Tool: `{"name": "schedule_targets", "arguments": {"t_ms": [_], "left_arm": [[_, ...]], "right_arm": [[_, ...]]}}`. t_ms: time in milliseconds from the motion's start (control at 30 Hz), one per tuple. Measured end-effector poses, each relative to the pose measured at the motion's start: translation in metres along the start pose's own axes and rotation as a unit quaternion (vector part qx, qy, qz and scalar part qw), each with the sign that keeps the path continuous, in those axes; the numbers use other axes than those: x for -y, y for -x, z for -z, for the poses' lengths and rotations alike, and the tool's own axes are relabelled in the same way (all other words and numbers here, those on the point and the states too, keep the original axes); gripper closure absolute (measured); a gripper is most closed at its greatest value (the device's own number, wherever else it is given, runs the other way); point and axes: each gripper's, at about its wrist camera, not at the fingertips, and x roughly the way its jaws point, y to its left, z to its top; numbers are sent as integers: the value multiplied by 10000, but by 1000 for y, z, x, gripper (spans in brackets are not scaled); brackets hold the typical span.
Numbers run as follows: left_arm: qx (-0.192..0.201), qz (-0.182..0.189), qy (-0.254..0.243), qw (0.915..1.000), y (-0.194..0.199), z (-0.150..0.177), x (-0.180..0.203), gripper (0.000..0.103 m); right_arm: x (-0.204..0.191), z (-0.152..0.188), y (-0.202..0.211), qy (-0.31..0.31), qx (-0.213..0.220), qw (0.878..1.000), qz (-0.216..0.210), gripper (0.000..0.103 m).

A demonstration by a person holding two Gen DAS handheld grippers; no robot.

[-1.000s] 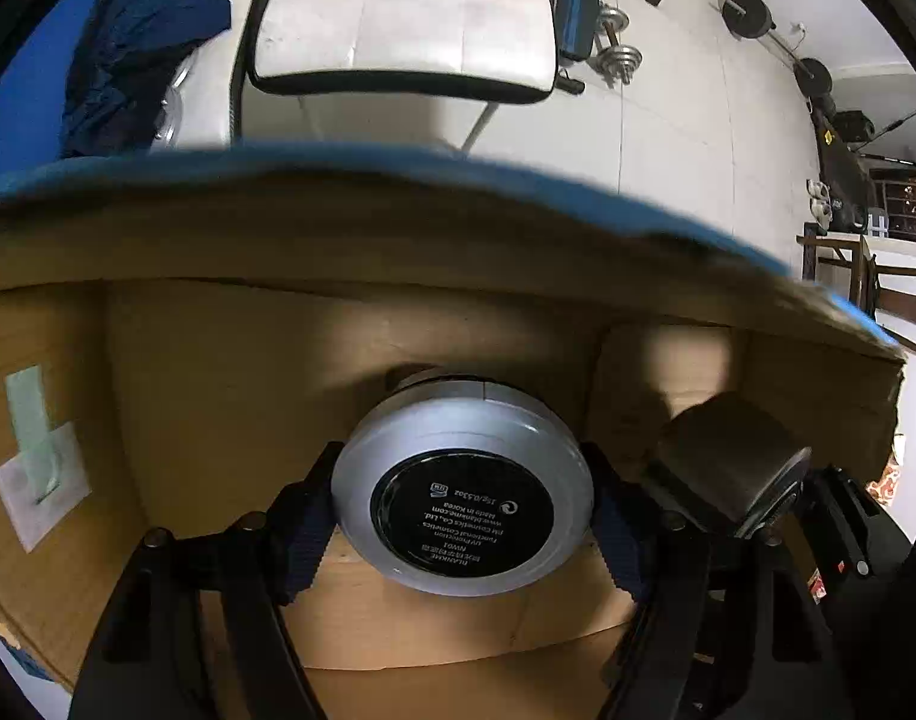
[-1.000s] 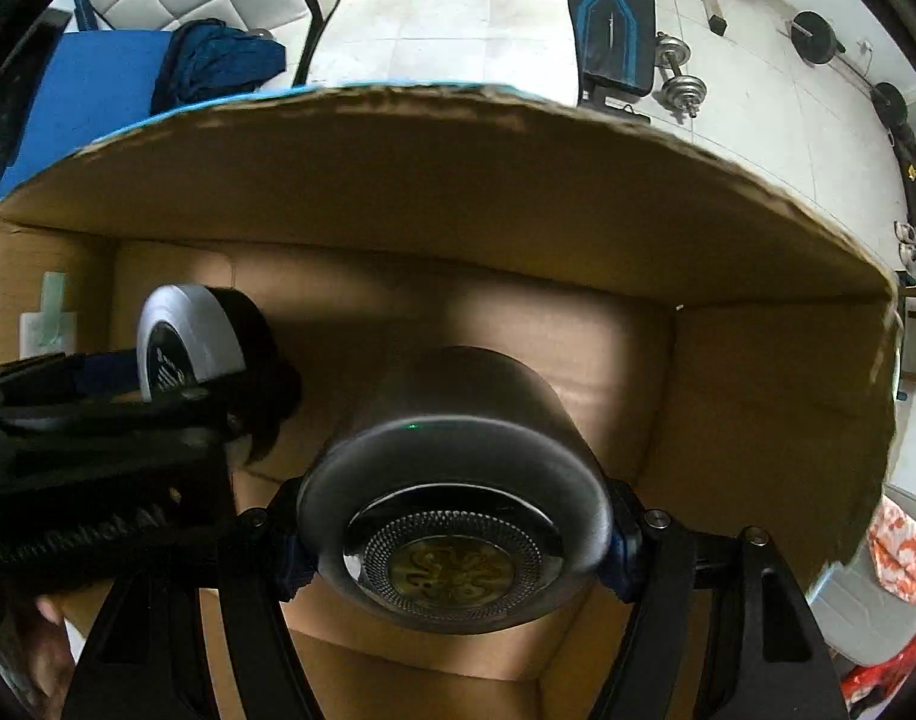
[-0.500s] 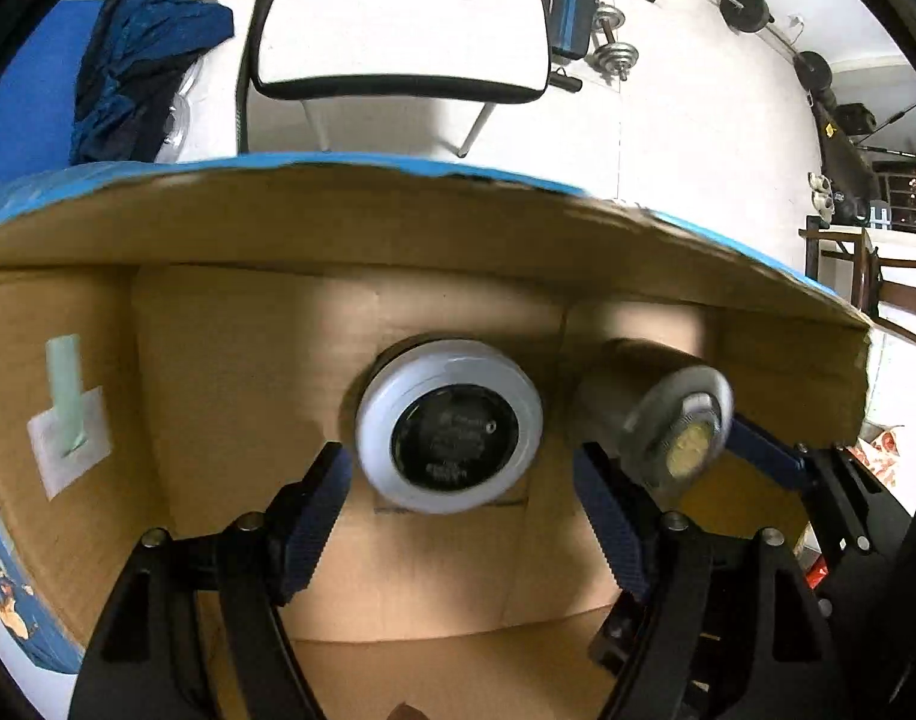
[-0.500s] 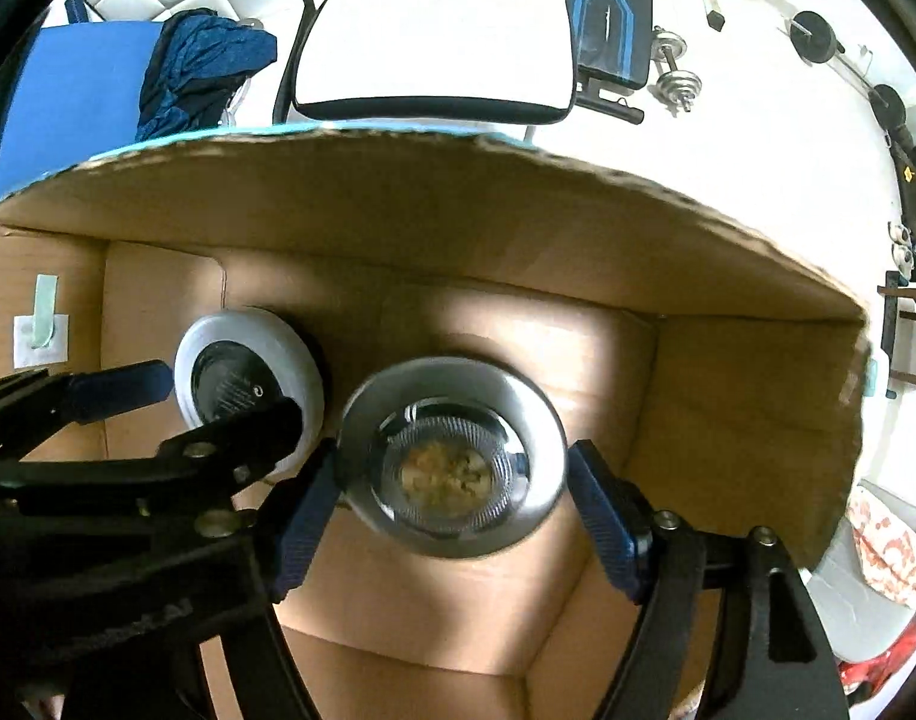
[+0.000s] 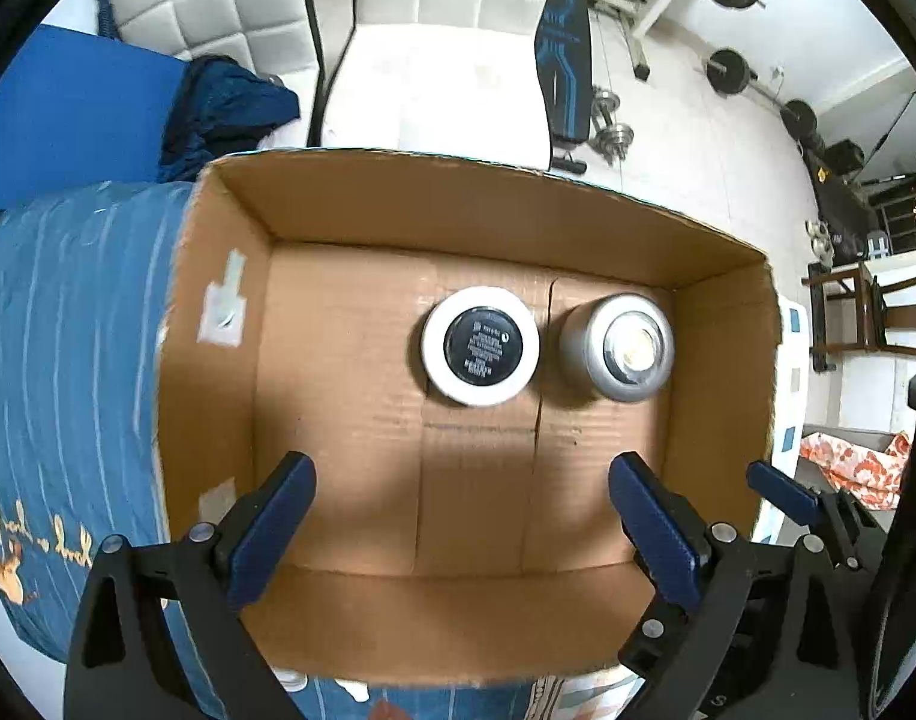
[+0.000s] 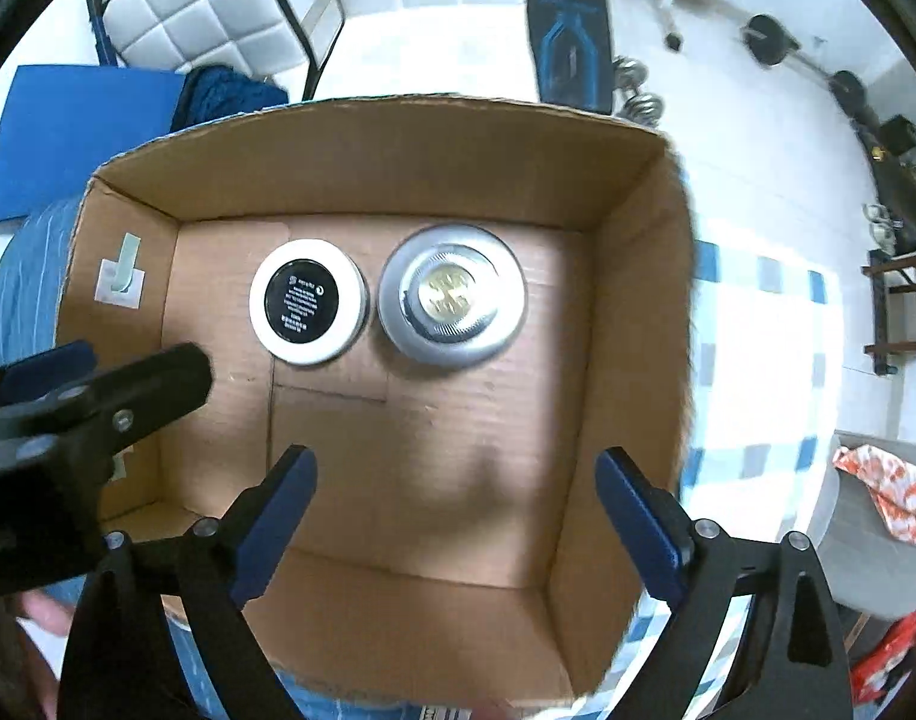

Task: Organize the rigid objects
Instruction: 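Lift both open tools up out of the box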

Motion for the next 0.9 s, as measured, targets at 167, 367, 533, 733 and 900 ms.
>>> {"name": "schedule_targets", "arguments": {"t_ms": [167,367,533,733,900], "left_arm": [[385,-126,-58,9992,26,29,4,3],[775,-180,-83,9968,50,54,0,3],[1145,-264,-157,9929,78,82,-2,3],[1583,-292,-262,9866,113,118,2,3],[1673,-245,-250,9853,124,137,0,3]], "right_arm": [[-1,33,19,-123,231,9996,-41,7],[0,59,42,-284,542,9981,-118,7],[-6,90,76,-268,976,9948,73,7],[-10,125,111,-262,1357,9904,80,7],[-13,147,131,-226,1530,9880,-10,7]]}}
